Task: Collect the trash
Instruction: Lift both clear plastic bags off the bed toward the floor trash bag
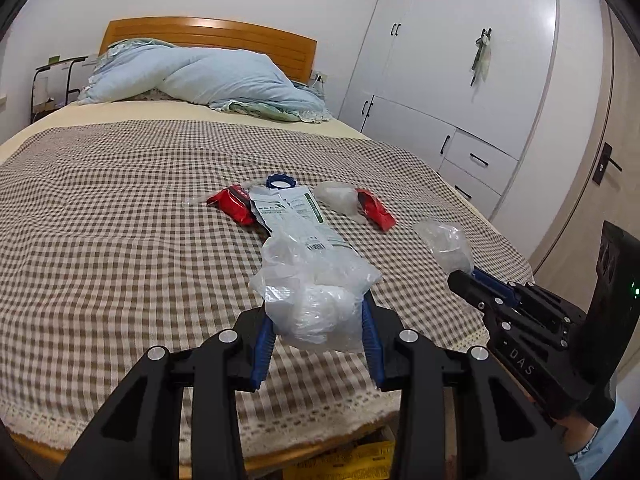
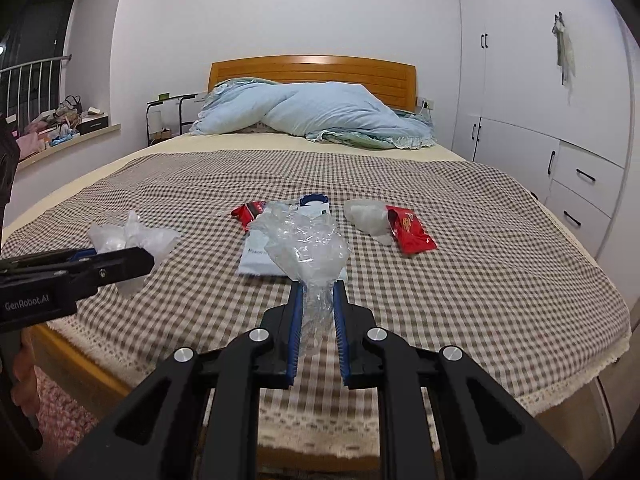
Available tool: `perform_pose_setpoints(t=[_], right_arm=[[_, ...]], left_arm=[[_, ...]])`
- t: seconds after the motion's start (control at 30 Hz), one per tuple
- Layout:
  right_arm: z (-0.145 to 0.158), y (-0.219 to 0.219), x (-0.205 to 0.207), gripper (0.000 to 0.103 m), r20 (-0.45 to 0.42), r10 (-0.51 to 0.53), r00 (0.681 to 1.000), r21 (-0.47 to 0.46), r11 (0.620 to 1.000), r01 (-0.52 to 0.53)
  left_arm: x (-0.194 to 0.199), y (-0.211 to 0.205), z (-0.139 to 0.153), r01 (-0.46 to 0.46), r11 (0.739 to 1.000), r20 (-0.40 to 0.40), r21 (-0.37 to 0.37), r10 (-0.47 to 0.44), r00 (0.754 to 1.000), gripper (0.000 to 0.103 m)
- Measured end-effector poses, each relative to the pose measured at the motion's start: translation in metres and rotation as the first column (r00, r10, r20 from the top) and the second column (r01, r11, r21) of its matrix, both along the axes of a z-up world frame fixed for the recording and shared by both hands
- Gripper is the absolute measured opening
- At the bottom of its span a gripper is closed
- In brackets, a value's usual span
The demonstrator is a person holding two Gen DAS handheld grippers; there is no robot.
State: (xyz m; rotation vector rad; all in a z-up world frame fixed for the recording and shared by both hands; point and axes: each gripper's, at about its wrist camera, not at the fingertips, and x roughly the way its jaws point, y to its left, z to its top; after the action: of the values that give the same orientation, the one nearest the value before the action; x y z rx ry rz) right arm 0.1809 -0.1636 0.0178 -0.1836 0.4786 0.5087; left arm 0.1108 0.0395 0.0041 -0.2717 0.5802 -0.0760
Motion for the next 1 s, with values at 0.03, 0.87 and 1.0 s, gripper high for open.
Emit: perform_pose_setpoints(t=[0.03,0.87,1.0], right_arm=[[-0.001,-0.002,-0.004,0.015,-0.002,0.005,1.0,0.0,1.0,-0.005],[-0.018,-0.028,-0.059,0.015,-0.028,0.053,0.998,-0.017,0.998,-0.053],[-0.02,-0.03,-0.066,0.015,-0.036,0.063,0.997,-0.021,0.998,-0.063]], left_arm=[[-0.003,-0.001,0.0,0.002,1.0,0.0,0.0,-0.002,1.0,0.036],[-0.058,-0.022,-0.007,0.023,0.998,-0.026,0.056,-0.021,0.999,0.036],[-0.065,-0.025,-0.011,0.031,0.998,-0.034,0.058,-0.029,0.999,0.036]])
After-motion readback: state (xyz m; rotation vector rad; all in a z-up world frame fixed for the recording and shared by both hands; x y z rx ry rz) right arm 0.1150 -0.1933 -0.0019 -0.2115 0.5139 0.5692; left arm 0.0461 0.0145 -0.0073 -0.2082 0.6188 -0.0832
